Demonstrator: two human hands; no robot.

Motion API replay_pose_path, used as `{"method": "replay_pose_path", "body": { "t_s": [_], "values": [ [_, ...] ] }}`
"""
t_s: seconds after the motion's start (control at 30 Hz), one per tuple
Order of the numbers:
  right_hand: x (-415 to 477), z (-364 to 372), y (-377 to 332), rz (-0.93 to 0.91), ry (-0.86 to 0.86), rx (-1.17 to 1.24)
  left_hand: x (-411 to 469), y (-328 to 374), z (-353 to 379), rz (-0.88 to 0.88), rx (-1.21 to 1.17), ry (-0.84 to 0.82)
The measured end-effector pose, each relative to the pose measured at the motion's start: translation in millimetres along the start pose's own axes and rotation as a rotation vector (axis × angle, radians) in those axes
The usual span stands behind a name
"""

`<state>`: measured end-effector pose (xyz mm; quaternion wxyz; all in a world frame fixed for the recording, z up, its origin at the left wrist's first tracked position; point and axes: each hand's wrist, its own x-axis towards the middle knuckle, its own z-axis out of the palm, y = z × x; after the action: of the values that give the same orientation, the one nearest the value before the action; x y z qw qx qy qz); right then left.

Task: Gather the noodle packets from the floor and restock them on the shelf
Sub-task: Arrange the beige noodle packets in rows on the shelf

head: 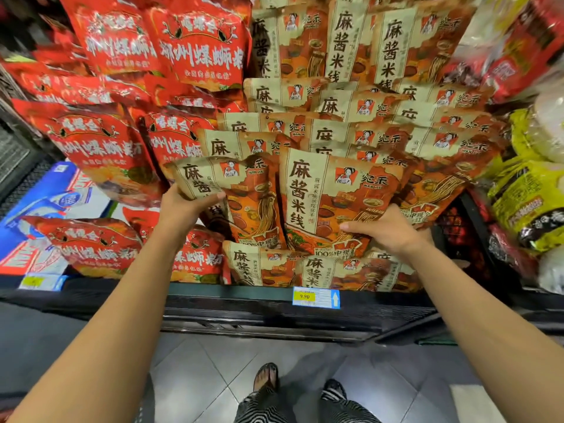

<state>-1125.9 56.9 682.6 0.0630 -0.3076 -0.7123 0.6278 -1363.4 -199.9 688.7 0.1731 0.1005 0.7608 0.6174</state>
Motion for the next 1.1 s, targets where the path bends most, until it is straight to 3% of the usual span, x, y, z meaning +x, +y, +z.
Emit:
{"method": "replay_pose_path", "body": {
  "t_s": [0.13, 0.43, 0.6, 0.8, 1.1],
  "values": [
    [-11.4, 3.2, 0.6, -0.078, 0.004, 0.048, -11.7, -2.9, 4.5, 0.004, -0.014, 0.069],
    [-1.0, 5.7, 1.0, -0.047, 0.139, 0.237, -16.3, 18.0, 43.3, -0.034, -0.249, -0.071],
    [4.4, -3.3, 4.4, -0.035, 0.248, 0.271, -16.9, 4.3, 51.5, -0.086, -0.404, 0.018],
    [-6.2, 2.4, 11.0, 0.020, 0.232, 0.102, -20.6, 4.3, 53.7, -0.019, -0.237, -0.070],
    [-18.6, 11.5, 5.7, -0.013, 0.311, 0.116, -13.3, 4.2, 40.2, 0.122, -0.073, -0.044]
  ]
}}
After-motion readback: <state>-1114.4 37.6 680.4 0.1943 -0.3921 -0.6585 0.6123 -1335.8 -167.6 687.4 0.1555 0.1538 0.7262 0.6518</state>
